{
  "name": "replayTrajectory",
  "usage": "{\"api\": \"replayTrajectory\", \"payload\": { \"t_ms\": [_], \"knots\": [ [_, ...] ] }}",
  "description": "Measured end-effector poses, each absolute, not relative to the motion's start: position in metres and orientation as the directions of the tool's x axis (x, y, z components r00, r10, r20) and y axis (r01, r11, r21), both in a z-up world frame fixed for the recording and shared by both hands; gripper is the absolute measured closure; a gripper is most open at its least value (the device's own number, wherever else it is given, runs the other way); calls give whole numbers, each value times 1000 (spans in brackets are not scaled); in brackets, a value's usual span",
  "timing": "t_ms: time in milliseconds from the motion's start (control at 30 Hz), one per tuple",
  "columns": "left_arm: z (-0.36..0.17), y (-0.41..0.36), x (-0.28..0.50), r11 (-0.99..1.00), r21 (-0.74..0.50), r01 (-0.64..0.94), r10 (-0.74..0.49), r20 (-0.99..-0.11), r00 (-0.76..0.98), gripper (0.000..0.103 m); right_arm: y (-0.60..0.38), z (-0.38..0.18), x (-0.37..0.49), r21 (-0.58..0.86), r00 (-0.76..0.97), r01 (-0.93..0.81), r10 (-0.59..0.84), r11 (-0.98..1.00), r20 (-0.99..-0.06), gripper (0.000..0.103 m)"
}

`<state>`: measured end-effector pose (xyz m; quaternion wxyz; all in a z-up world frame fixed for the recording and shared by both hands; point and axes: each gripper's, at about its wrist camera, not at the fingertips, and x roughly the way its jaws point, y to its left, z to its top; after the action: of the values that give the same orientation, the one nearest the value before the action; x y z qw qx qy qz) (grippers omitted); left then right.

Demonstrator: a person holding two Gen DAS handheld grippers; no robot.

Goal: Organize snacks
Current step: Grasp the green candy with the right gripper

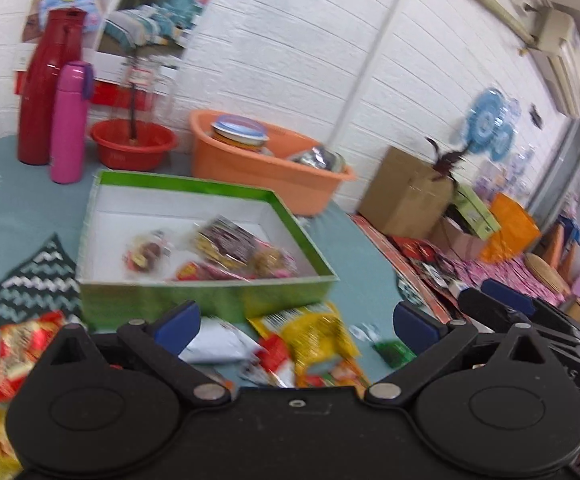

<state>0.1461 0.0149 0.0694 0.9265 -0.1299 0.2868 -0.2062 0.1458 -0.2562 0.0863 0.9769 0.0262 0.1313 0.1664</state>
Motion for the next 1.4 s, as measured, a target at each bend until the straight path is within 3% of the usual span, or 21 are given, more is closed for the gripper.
{"api": "replayTrajectory", "payload": {
  "t_ms": [333,600,633,667,867,967,1067,1167,1267,1333,1400],
  "knots": [
    [34,-34,135,839,-360,408,-544,-532,648,0,-298,28,167,75,864,-217,227,973,-450,0],
    [18,-62,146,840,-235,489,-524,-585,619,0,-300,-14,218,52,828,-186,185,981,-529,0],
    [15,-66,148,841,-212,498,-516,-590,620,0,-302,-18,221,67,811,-191,196,979,-551,33],
    [12,-71,153,840,-184,510,-508,-598,620,0,-305,-20,223,90,790,-197,212,976,-575,53],
    [-19,-94,188,833,-122,540,-464,-686,561,0,-318,-11,182,141,799,-222,263,965,-540,56],
    [-30,-99,195,835,-109,540,-448,-705,550,6,-322,-7,161,129,808,-240,271,962,-524,56],
    [-31,-102,198,836,-140,531,-461,-703,541,22,-324,-7,151,140,803,-251,286,958,-522,55],
    [-31,-110,192,824,-109,555,-455,-711,536,22,-323,-10,150,147,797,-250,290,957,-530,55],
    [-34,-114,191,816,-74,573,-450,-703,550,16,-320,-15,154,154,787,-251,294,956,-543,55],
    [-35,-116,195,815,-88,573,-461,-699,547,0,-319,-18,155,162,783,-245,294,956,-548,54],
    [-36,-119,197,811,-100,577,-472,-695,542,0,-318,-18,154,162,787,-240,290,957,-545,54]
  ]
}}
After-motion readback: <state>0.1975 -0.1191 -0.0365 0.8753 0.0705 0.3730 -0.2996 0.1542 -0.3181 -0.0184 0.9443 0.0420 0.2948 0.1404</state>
